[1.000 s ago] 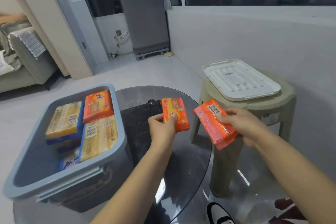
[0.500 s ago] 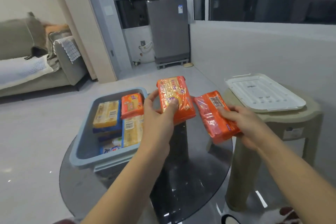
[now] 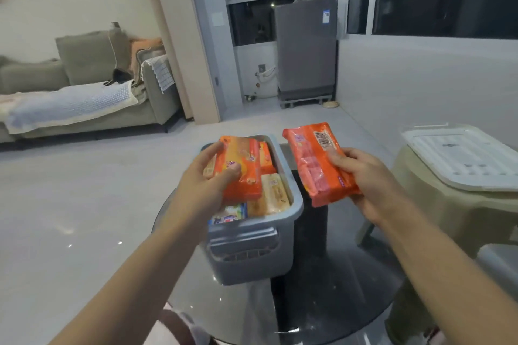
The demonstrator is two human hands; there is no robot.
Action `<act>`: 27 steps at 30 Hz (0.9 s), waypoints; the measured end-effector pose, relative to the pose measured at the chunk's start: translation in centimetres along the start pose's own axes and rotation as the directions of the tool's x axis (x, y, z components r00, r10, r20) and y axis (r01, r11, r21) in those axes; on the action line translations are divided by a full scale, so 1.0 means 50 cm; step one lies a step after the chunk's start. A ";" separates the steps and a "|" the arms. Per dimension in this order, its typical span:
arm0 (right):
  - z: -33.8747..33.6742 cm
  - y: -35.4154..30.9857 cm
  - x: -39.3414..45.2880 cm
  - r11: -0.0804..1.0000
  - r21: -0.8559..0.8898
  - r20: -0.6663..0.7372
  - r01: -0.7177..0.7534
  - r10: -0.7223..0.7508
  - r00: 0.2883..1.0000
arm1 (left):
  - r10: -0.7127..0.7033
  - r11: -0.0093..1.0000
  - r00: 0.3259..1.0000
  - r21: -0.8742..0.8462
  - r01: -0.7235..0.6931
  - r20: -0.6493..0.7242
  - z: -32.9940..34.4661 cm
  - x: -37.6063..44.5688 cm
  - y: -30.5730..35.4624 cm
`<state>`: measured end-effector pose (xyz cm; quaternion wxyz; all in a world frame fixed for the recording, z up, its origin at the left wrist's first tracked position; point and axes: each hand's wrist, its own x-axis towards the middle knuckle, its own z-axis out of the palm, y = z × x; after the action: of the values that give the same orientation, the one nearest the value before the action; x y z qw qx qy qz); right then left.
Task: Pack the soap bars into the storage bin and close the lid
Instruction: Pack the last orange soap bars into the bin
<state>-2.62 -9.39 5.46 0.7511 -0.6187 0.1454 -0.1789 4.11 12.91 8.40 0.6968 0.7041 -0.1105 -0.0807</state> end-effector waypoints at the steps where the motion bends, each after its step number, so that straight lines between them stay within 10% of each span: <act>1: 0.014 0.002 0.003 1.000 0.004 0.016 0.005 -0.005 1.000 | -0.010 0.999 1.000 0.037 0.010 0.001 -0.014 0.001 0.000; 12: 0.102 0.021 0.037 0.998 0.042 0.066 0.039 -0.041 0.997 | -0.124 0.779 0.992 0.623 0.075 0.036 -0.066 0.016 -0.005; 27: 0.103 0.025 0.027 0.999 -0.001 0.078 0.052 -0.052 0.996 | -0.267 0.295 0.954 0.954 -0.054 0.137 -0.026 0.058 -0.008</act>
<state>0.96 -5.29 5.21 0.7503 -0.6299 0.1002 -0.1739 7.28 13.38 8.16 0.1167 0.9659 -0.1828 -0.1416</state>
